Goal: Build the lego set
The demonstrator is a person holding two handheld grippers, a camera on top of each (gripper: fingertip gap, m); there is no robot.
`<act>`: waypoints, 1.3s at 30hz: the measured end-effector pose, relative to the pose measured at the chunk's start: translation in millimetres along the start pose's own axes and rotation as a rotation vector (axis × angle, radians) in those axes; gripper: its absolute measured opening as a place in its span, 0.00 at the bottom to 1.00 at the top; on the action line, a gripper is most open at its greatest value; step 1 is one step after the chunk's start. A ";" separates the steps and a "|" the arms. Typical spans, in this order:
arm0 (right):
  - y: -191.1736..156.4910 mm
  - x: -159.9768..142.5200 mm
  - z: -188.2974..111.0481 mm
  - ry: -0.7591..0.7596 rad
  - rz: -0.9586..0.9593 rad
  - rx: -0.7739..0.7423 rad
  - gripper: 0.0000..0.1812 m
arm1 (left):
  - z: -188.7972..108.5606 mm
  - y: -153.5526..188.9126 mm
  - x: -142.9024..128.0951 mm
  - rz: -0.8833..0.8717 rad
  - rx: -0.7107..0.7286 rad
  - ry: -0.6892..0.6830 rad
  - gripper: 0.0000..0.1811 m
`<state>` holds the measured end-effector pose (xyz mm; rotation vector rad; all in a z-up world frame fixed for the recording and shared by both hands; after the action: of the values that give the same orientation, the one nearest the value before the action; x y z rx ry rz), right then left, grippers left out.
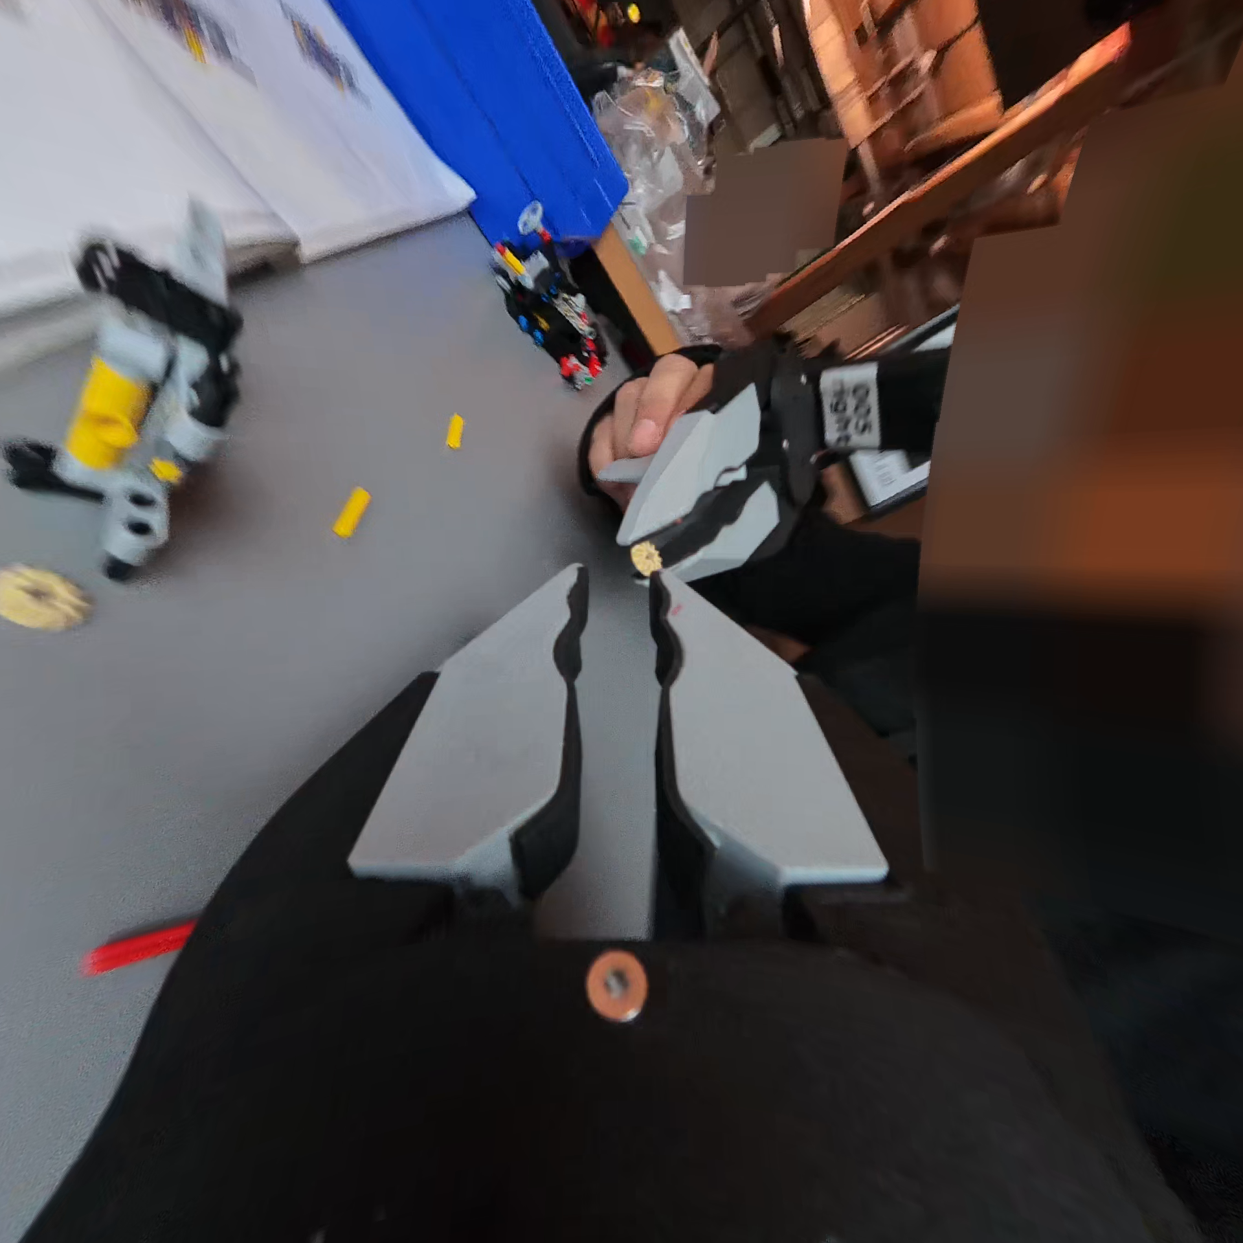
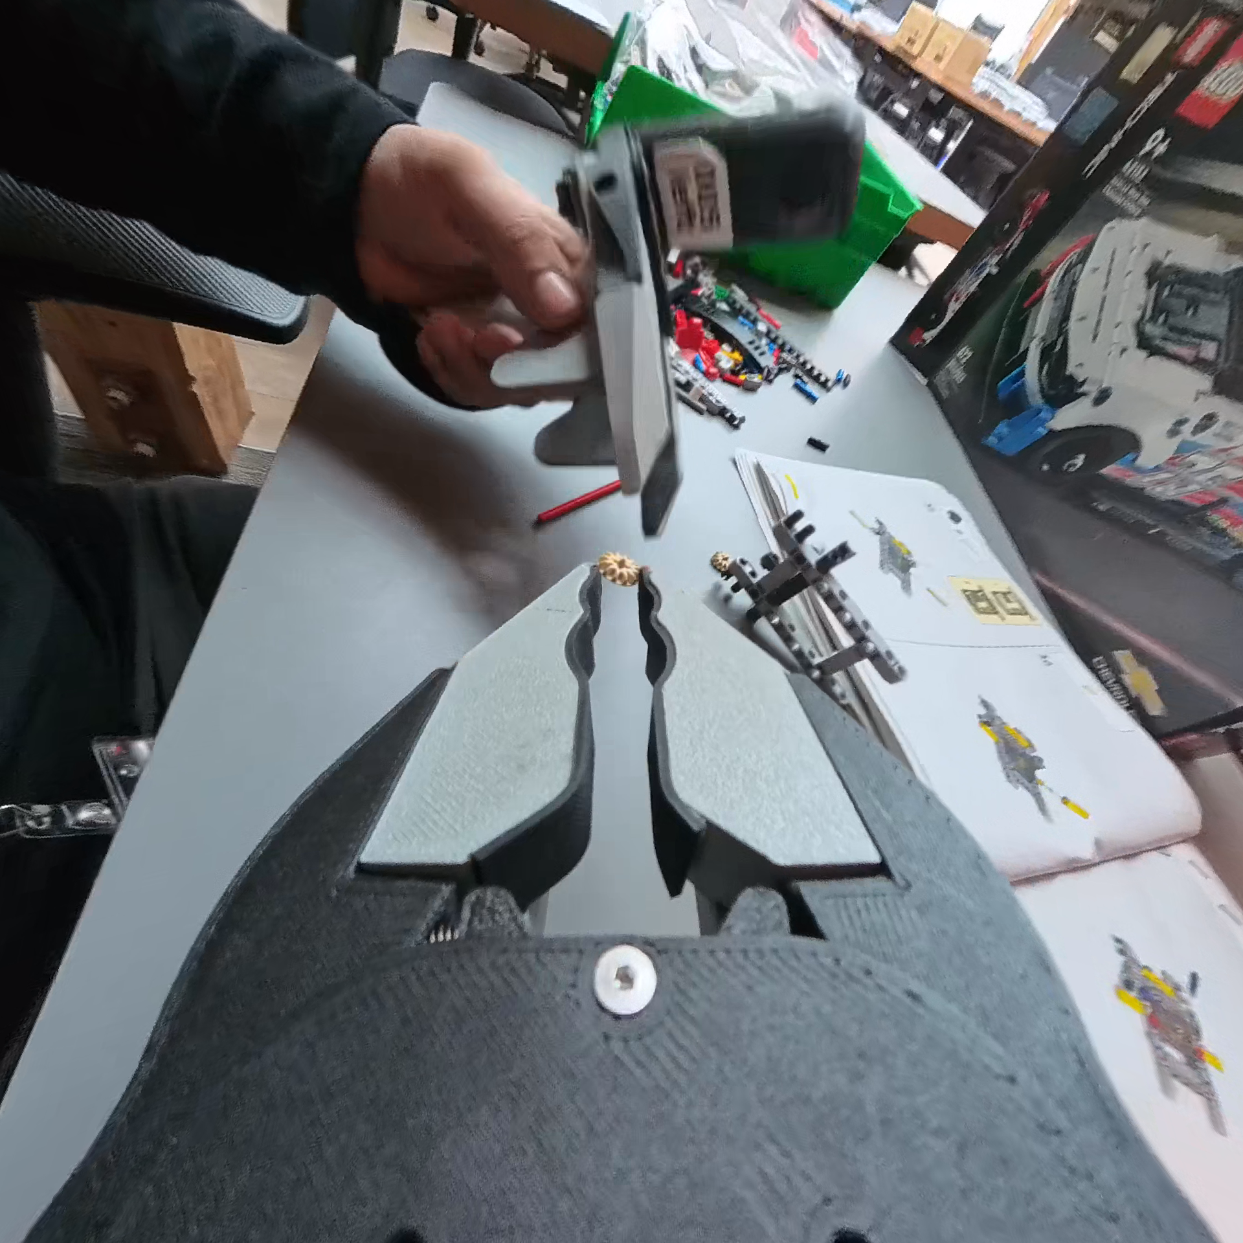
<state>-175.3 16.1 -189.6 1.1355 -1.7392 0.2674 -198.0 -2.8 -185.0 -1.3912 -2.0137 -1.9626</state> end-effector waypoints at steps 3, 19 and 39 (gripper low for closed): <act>-1.4 -5.1 2.4 -0.006 0.107 0.114 0.04 | -10.8 -2.3 -3.4 0.467 0.338 -0.059 0.06; -18.9 9.0 -12.5 0.143 0.453 0.606 0.04 | 29.5 28.2 -22.2 1.278 0.761 -0.208 0.03; -21.8 13.3 -24.2 0.083 -0.302 0.048 0.04 | 22.7 35.3 -27.4 1.254 0.670 -0.075 0.00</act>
<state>-144.1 12.1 -173.9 1.3835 -1.4716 0.1688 -148.7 -6.2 -176.9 -1.7746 -1.0341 -0.6343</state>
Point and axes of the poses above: each gripper's, where its closed fingertips meet, z out along the fingers, x out of its top, y = z × x across the jaws, the point moved 1 cm from there along -z, back along the fingers, and after that the axes turned 8 degrees about -y, right-handed, at the moved point
